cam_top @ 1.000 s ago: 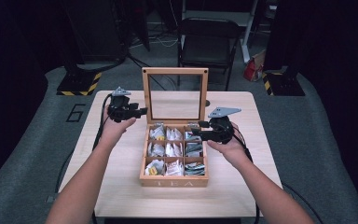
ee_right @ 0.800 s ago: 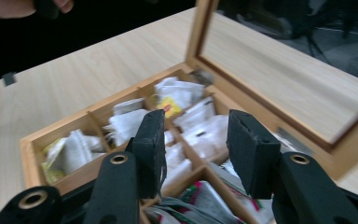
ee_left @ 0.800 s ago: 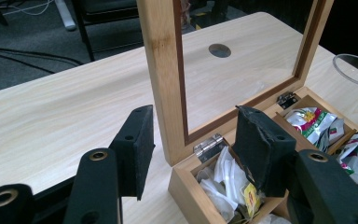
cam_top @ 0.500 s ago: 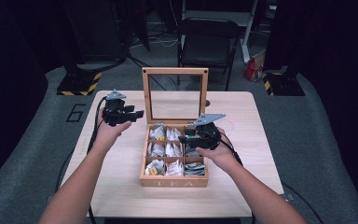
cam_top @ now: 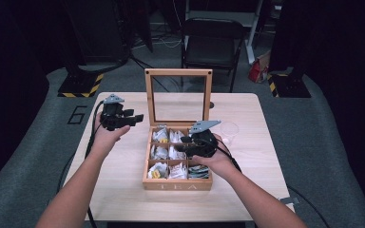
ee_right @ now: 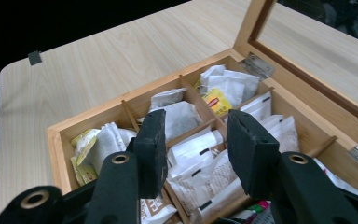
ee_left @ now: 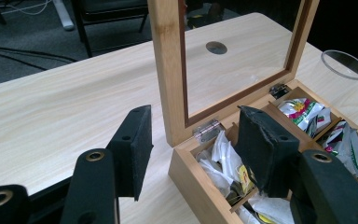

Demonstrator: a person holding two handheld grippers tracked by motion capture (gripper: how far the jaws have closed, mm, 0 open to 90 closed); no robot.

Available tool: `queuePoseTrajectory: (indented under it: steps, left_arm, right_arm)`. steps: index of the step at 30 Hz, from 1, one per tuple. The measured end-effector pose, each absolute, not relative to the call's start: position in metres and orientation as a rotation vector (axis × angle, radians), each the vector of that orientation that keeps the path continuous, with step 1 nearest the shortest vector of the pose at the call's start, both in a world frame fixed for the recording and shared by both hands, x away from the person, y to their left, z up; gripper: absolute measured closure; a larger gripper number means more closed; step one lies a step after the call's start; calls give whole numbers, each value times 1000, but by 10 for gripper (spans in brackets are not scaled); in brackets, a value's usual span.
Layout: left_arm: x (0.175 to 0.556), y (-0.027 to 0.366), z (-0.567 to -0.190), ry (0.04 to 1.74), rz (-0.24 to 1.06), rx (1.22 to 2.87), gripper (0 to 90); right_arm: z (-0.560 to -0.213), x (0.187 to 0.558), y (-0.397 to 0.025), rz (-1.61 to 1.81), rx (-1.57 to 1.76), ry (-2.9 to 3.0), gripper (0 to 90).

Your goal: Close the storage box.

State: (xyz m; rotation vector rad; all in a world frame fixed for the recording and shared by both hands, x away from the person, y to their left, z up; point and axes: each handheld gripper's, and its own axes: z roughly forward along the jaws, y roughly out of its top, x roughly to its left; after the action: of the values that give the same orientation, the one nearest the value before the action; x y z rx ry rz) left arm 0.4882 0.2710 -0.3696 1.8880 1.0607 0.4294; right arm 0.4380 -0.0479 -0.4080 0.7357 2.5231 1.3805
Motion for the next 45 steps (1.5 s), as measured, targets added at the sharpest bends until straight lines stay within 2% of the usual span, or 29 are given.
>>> queuePoseTrajectory:
  steps: [45]
  left_arm:
    - [477, 273, -374, 1051, 422, 1889, 455]
  right_arm:
    - [-443, 419, 8, 1321, 571, 2709, 647]
